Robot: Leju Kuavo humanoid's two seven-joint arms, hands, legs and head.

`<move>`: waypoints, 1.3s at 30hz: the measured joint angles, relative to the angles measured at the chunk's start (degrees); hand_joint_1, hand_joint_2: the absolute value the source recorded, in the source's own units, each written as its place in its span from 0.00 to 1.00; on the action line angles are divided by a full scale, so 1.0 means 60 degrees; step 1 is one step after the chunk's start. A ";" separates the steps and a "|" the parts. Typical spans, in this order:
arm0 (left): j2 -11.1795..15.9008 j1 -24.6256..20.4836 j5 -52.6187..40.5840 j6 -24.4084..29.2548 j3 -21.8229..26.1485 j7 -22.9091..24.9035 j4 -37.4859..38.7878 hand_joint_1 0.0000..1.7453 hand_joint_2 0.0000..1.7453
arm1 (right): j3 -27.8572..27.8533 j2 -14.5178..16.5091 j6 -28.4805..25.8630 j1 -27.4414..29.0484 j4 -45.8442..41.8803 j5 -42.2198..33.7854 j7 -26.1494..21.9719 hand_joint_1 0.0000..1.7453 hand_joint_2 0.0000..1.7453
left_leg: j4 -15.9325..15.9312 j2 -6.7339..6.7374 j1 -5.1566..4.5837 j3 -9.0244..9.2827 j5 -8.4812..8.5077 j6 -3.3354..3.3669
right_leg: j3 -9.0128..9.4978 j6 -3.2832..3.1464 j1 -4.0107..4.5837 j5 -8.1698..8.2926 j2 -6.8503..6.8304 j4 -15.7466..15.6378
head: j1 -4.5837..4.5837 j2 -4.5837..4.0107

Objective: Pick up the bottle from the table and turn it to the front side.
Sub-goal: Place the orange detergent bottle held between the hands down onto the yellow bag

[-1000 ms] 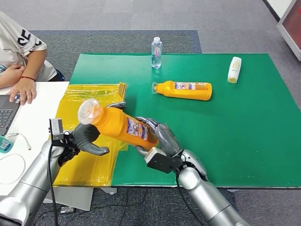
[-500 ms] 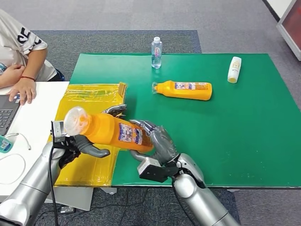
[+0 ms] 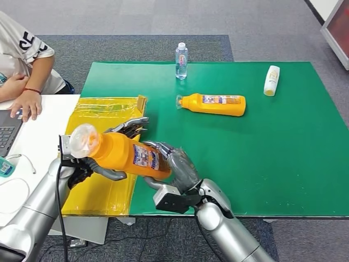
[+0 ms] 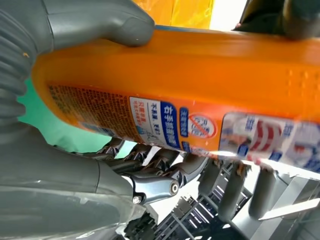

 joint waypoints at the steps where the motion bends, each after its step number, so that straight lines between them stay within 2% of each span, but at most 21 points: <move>1: -0.0010 -0.0063 -0.0004 -0.0004 -0.0025 0.0000 0.0008 0.00 1.00 | 0.0014 0.0020 0.0000 -0.0058 0.0065 -0.0003 0.0005 1.00 1.00 | 0.0000 0.0000 0.0000 0.0000 0.0001 -0.0002 | -0.0001 -0.0001 0.0000 0.0002 0.0000 0.0000 | 0.0000 0.0000; 10: -0.0061 -0.0296 -0.0018 0.0014 -0.0260 0.0000 0.0089 0.00 1.00 | 0.0158 0.0116 -0.0253 -0.0320 0.0489 0.0235 0.0178 1.00 1.00 | 0.0000 0.0001 0.0000 -0.0002 0.0003 -0.0005 | -0.0005 -0.0003 0.0000 0.0004 0.0001 0.0000 | -0.0002 0.0000; 19: -0.0066 -0.0311 -0.0004 0.0091 -0.0432 0.0000 0.0120 0.00 1.00 | 0.0382 0.0135 -0.1428 -0.0381 0.0840 0.1664 0.0936 1.00 1.00 | 0.0000 0.0001 0.0000 -0.0010 0.0003 -0.0005 | -0.0011 -0.0002 0.0000 0.0006 0.0001 0.0000 | -0.0001 0.0000; 32: 0.0126 -0.0328 -0.0004 0.0155 -0.0707 0.0000 0.0195 0.00 1.00 | 0.0342 0.0135 -0.1724 -0.0451 0.1501 0.1792 0.1038 1.00 1.00 | 0.0000 0.0001 0.0000 -0.0017 0.0008 -0.0007 | -0.0019 -0.0004 0.0000 0.0011 0.0001 0.0001 | -0.0001 0.0000; 36: 0.0232 -0.0342 0.0038 0.0137 -0.0786 0.0000 0.0228 1.00 1.00 | 0.0337 0.0135 -0.1843 -0.0475 0.1635 0.1911 0.1083 1.00 1.00 | 0.0000 0.0001 0.0000 -0.0019 0.0010 -0.0009 | -0.0021 -0.0004 0.0000 0.0011 0.0001 0.0001 | -0.0001 0.0000; 39: 0.0354 -0.0358 0.0092 0.0038 -0.0883 0.0000 0.0342 1.00 1.00 | 0.0304 0.0135 -0.2024 -0.0490 0.1667 0.2099 0.1156 1.00 1.00 | 0.0000 0.0001 0.0000 -0.0020 0.0012 -0.0010 | -0.0023 -0.0005 0.0000 0.0012 0.0001 0.0001 | -0.0002 0.0000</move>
